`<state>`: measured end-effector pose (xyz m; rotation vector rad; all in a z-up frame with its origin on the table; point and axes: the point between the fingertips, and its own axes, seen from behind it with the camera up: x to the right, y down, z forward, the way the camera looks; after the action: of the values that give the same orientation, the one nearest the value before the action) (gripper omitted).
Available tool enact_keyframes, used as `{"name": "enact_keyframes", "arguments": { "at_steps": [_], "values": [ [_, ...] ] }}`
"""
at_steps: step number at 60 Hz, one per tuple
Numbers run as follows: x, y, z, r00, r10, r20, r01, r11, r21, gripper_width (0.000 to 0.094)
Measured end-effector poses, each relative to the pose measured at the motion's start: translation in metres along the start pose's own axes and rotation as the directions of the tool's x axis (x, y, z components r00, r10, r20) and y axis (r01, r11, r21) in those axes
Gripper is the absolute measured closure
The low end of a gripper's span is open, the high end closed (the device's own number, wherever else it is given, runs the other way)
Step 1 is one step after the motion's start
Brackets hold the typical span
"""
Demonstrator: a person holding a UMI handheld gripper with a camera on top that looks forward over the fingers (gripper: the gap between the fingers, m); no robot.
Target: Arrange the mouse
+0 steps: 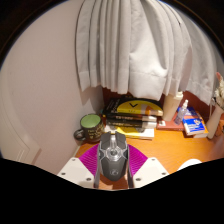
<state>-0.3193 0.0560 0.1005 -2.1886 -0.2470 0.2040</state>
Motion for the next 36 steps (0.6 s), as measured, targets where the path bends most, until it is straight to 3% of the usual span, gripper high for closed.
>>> {"name": "enact_keyframes", "arguments": {
  "at_steps": [12, 23, 36],
  "values": [
    [0.121, -0.081, -0.1, 0.997, -0.038, -0.069, 0.049, 0.985, 0.166, 0.054],
    [0.244, -0.068, -0.138, 0.988, 0.028, -0.153, 0.002, 0.982, 0.19, 0.0543],
    [0.328, 0.05, -0.106, 0.974, 0.099, -0.206, -0.101, 0.995, -0.001, 0.0548]
  ]
}}
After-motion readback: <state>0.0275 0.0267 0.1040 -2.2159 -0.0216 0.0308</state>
